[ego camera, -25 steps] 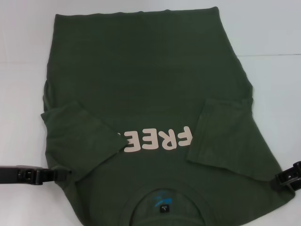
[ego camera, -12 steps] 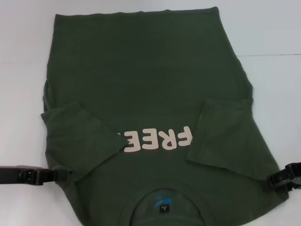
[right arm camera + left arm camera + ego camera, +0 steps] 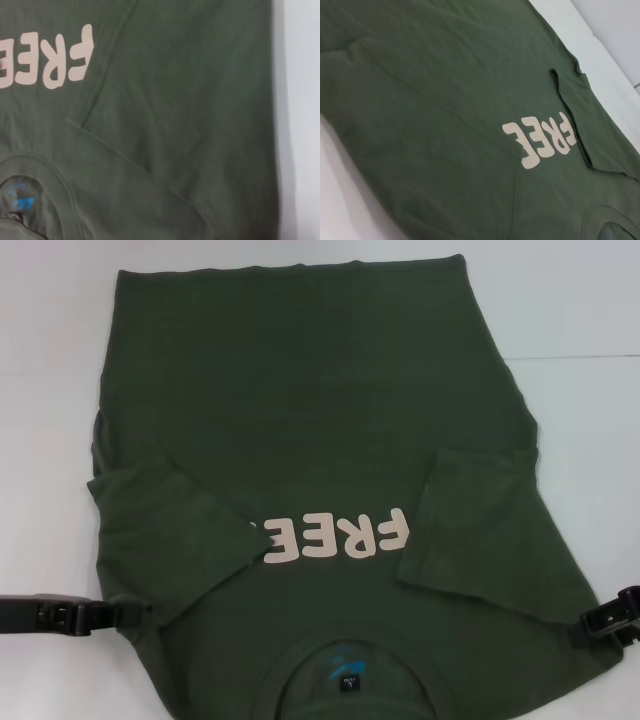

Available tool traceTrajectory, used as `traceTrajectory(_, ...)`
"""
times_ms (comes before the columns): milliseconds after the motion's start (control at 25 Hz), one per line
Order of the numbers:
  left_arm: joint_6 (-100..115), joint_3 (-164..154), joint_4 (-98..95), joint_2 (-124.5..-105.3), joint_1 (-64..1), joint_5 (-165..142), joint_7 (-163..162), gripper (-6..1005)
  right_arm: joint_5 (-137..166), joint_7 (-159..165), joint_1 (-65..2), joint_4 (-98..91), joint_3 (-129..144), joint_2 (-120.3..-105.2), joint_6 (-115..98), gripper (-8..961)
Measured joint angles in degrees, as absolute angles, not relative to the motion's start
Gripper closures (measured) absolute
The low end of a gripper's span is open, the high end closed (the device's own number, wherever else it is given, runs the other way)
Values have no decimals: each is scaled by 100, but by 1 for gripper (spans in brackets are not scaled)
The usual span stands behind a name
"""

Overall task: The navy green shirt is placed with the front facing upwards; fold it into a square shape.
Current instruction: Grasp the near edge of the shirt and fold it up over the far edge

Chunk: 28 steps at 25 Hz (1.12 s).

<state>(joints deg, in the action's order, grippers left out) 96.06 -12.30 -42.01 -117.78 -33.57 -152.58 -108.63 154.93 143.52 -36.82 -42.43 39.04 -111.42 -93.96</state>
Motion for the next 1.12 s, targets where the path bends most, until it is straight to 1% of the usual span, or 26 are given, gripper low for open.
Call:
traceTrajectory(480,9620,-1230,-4201,-11782,-3340,-15257,-10870,931,15573,14339,-3683,-4251,3910,-11132,-9368,192)
traceTrajectory(1120,9614,-1231,-4201,-11768,-3375,-15258,-10863,927,15124,14230,-3638,-4234,3861,-11202,-9546,187)
